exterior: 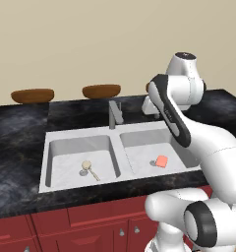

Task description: Pick up the bar soap and dish brush from the sink, and place them back in the cabinet, and close the cabinet door.

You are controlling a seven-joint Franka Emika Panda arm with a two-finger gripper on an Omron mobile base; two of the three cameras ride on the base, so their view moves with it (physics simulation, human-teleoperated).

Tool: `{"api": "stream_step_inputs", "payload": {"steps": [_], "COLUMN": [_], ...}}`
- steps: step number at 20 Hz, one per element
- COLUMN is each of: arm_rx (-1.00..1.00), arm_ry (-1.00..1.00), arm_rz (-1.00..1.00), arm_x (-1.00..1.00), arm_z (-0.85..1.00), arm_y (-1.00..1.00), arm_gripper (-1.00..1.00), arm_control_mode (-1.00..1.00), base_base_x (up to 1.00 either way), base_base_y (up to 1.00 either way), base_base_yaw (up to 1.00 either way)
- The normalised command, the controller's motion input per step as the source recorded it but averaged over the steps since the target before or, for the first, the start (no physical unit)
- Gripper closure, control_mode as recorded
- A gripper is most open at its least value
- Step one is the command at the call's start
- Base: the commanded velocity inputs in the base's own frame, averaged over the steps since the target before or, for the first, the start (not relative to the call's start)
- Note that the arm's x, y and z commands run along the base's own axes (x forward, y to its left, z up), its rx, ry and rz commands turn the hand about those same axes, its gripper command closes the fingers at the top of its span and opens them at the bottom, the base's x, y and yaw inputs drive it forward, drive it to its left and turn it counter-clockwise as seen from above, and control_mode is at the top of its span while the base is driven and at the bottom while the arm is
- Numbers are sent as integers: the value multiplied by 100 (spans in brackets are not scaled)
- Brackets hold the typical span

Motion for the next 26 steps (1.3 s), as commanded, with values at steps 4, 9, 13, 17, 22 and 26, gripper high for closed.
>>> {"api": "stream_step_inputs", "payload": {"steps": [4,9,13,17,22,26], "arm_rx": [0,0,0,0,0,0], "arm_ry": [0,0,0,0,0,0], "arm_rz": [-4,-15,-18,-17,-7,0], "arm_x": [0,0,0,1,14,31], "arm_z": [0,-2,-8,-13,-25,-30], "arm_y": [-6,-16,-21,-26,-32,-25], "arm_gripper": [-100,-100,-100,-100,-100,-100], "arm_control_mode": [-100,-100,-100,-100,-100,-100], "base_base_x": [0,0,0,0,0,0], "base_base_y": [0,0,0,0,0,0], "base_base_yaw": [0,0,0,0,0,0]}}
